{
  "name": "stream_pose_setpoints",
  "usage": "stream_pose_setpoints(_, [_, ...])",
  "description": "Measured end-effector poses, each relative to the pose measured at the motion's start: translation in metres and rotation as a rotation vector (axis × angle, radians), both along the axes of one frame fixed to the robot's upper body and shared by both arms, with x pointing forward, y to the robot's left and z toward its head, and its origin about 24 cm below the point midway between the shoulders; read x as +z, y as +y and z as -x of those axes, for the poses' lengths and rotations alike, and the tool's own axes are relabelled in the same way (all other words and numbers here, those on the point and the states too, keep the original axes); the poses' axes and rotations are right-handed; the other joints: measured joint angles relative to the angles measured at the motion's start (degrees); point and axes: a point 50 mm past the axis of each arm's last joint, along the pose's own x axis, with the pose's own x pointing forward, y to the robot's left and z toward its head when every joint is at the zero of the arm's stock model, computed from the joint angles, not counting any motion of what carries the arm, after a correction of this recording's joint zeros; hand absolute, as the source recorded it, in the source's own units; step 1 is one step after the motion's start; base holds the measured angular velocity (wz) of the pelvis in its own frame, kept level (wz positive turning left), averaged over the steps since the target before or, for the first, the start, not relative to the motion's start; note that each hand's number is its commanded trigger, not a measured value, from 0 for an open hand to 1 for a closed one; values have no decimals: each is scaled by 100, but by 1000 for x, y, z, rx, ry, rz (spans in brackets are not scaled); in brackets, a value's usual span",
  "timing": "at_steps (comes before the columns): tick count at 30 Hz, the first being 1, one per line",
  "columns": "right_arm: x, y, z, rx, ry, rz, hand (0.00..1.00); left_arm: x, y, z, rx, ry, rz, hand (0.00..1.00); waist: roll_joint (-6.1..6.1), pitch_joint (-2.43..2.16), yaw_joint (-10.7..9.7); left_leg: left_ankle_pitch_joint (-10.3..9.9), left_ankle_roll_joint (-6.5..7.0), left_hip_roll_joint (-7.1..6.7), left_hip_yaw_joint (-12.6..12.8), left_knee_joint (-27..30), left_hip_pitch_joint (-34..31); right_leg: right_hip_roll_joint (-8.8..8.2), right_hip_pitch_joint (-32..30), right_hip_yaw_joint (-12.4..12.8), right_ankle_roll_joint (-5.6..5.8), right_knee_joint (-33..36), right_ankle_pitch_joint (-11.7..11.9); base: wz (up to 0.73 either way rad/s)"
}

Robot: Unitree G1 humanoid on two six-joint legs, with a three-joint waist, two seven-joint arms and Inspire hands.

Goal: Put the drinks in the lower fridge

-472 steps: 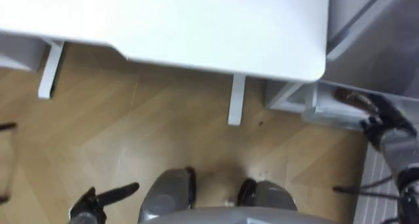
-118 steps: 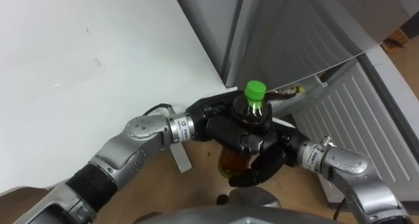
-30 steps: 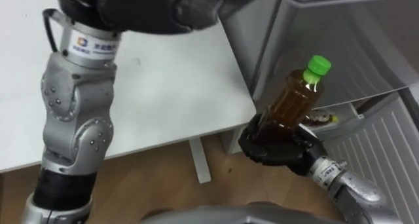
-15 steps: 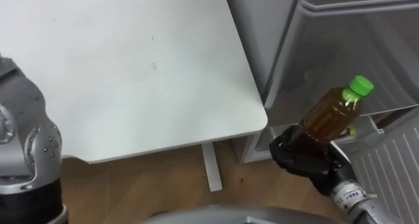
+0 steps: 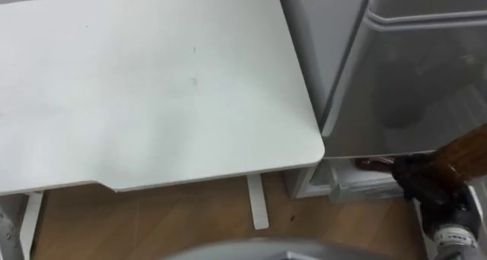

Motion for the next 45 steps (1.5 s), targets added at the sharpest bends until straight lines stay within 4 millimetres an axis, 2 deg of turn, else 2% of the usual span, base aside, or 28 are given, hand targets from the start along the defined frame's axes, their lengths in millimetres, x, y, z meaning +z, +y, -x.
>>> stream_pose_setpoints(5, [-3, -10, 11, -187, 20, -33, 100, -30, 18, 18, 89, 17, 225, 0, 21, -11, 152, -2, 4, -27, -102, -9, -69, -24, -77, -38, 7, 39, -22, 1])
stream_pose_setpoints(7, [-4, -11, 12, -229, 24, -40, 100, -53, 25, 30, 150, 79, 348, 0, 82, -24, 186, -3, 5, -30, -164, -10, -83, -26, -63, -75, 5, 39, -23, 6])
stream_pose_setpoints(9, [-5, -12, 14, -275, 18, -69, 100, -68, 27, 38, 180, 113, 428, 0, 87, -23, 179, 3, 14, -52, -255, -12, -94, -43, -66, -127, 2, 60, -58, 18])
stream_pose_setpoints(12, [-6, -14, 16, -352, 18, -104, 100, -98, 24, 53, 235, 214, 552, 0, 90, -22, 241, 0, 29, -113, -337, -3, -77, -126, -111, -226, 10, 260, -209, 16])
stream_pose_setpoints(15, [-8, -13, 15, -384, 13, -132, 100, -124, 22, 67, 288, 286, 677, 0, 92, -20, 318, 6, 36, -134, -426, -6, -82, -143, -111, -265, 15, 307, -241, 13])
stream_pose_setpoints(22, [-24, -12, 10, -474, 22, -238, 100, -178, 6, 109, 392, 436, 957, 0, 45, -21, 301, 16, 53, -210, -607, -5, -102, -220, -52, -410, 55, 300, -300, 11])
stream_pose_setpoints(27, [-33, -10, 15, -503, 66, -274, 100, -199, -4, 139, 489, 494, 1079, 0, -3, -13, 326, 10, 63, -223, -652, -12, -61, -236, 0, -454, 62, 314, -335, 6])
stream_pose_setpoints(32, [-32, -12, 4, -492, 47, -294, 100, -214, -13, 168, 552, 555, 1179, 0, 4, -11, 291, 10, 63, -226, -666, -3, -117, -244, -24, -475, 60, 322, -343, 0])
stream_pose_setpoints(35, [-39, -12, -1, -486, 58, -335, 100, -227, -27, 196, 579, 648, 1279, 0, 1, -11, 287, 8, 66, -227, -663, -20, -96, -242, -6, -465, 59, 317, -344, 0])
stream_pose_setpoints(37, [-46, -8, -1, -466, 105, -373, 100, -237, -45, 222, 581, 736, 1396, 0, -17, -18, 299, 8, 67, -231, -653, -27, -50, -241, -7, -437, 59, 325, -345, -3])
stream_pose_setpoints(38, [-47, -7, -1, -459, 116, -382, 100, -239, -49, 228, 579, 757, 1423, 0, -17, -18, 294, 8, 67, -232, -656, -29, -40, -241, 1, -433, 59, 325, -345, 0])
stream_pose_setpoints(40, [-54, -4, 0, -406, 159, -396, 100, -243, -64, 245, 528, 844, 1508, 0, -37, -10, 252, 9, 67, -249, -721, -3, -41, -261, 75, -492, 65, 308, -348, 11])
stream_pose_setpoints(41, [-57, -4, 1, -396, 174, -397, 100, -244, -66, 247, 496, 873, 1521, 0, -51, -8, 245, 9, 67, -258, -741, 0, -45, -268, 80, -487, 76, 298, -359, 21])
stream_pose_setpoints(45, [-64, -4, -6, -330, 225, -403, 100, -255, -79, 238, 161, 1177, 1533, 0, -94, 0, 13, 21, 89, -331, -916, 179, -243, -355, 37, -687, 112, 344, -410, 29])
